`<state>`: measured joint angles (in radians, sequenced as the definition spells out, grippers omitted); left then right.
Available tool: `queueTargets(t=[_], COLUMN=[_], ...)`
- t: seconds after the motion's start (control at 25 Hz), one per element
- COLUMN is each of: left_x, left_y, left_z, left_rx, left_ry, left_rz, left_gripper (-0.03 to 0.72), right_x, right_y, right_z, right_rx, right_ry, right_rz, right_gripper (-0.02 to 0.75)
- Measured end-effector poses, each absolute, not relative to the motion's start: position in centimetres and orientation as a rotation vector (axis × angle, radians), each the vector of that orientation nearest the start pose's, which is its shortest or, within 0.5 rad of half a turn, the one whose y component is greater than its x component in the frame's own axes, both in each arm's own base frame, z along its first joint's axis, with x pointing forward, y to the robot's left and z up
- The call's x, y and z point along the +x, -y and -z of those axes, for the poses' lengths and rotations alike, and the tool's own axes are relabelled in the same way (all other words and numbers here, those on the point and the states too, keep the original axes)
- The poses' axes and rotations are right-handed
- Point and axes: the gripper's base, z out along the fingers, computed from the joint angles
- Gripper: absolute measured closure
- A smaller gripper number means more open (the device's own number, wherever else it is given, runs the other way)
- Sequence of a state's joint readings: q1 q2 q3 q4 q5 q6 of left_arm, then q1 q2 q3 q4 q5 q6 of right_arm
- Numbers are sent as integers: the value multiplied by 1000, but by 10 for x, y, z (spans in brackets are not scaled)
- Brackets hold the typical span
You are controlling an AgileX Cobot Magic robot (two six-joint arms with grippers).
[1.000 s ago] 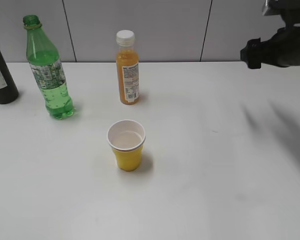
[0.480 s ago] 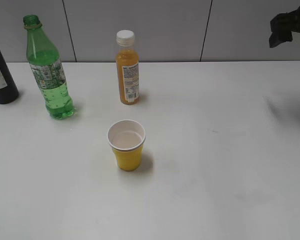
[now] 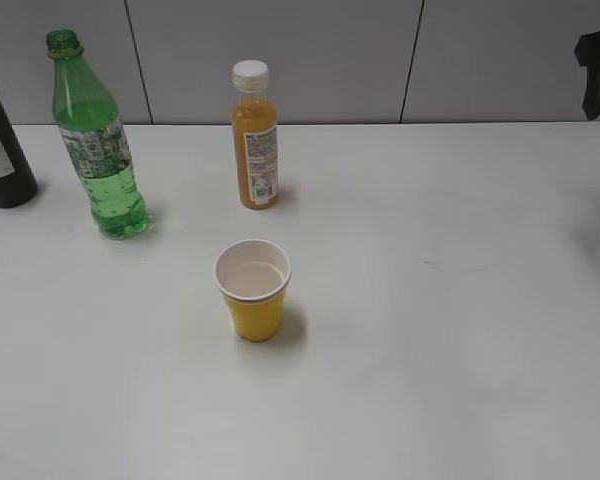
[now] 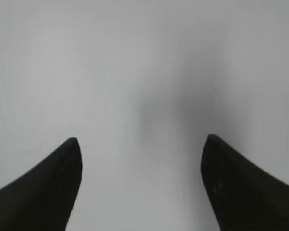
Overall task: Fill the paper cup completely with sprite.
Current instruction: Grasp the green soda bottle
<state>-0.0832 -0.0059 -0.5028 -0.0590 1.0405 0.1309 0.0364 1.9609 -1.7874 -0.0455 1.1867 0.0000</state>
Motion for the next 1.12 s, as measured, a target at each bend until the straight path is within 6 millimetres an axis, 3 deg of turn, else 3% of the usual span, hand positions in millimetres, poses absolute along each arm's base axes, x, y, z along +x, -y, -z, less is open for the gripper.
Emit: queueTargets(t=[0.16,0.28,0.72,1.12], left_x=[-6,-6,-6,-6], left_y=[4,4,3,3], left_z=[-280,-280,-280,-280], left_rx=[217,217,217,217], left_ry=[-2002,-2003,-2003,-2003], left_rz=[40,37,25,25], left_gripper=[451,451,451,439], right_x=[405,381,281,199], right_y=[-16,-17,-13,-11], right_z=[-292,-302,-279,-278], right_rx=[-65,-83,-142,-133], right_ry=[-2843,-2845,-2986,-2904], right_rz=[-39,-56,-55,-68], right_gripper=[146,147,147,148])
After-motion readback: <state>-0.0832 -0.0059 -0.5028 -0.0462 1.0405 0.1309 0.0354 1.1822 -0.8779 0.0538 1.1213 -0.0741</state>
